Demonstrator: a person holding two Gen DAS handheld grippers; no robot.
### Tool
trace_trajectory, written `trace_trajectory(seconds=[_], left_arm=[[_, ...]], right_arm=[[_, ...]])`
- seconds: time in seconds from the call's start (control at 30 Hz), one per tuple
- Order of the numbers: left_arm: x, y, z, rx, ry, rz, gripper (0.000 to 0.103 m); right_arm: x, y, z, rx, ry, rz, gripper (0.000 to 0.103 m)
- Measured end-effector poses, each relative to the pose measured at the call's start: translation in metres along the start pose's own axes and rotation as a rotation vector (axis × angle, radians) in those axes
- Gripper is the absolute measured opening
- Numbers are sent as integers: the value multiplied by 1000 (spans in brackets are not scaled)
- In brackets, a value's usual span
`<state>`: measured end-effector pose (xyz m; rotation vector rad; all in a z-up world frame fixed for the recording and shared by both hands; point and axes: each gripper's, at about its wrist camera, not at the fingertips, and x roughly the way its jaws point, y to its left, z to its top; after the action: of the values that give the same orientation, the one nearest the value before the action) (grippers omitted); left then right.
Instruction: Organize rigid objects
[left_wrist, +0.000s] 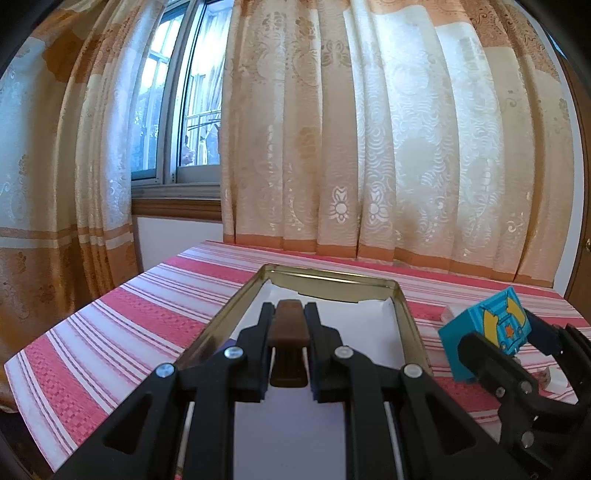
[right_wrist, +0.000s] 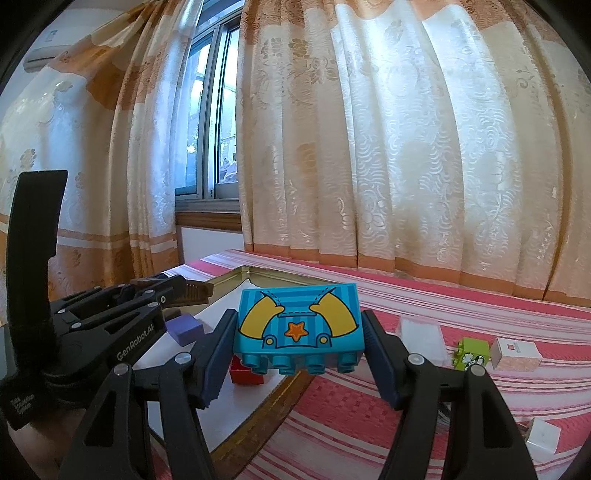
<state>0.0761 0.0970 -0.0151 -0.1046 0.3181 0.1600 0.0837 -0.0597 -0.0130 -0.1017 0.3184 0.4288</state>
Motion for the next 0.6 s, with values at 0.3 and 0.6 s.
trace_trajectory(seconds=[0.3, 0.6], left_arm=[[3, 6, 1, 0, 5, 6, 14], [5, 11, 1, 1, 8, 14, 14]], right_arm=[[5, 3, 1, -10, 5, 8, 67], [8, 9, 1, -19, 9, 15, 67]])
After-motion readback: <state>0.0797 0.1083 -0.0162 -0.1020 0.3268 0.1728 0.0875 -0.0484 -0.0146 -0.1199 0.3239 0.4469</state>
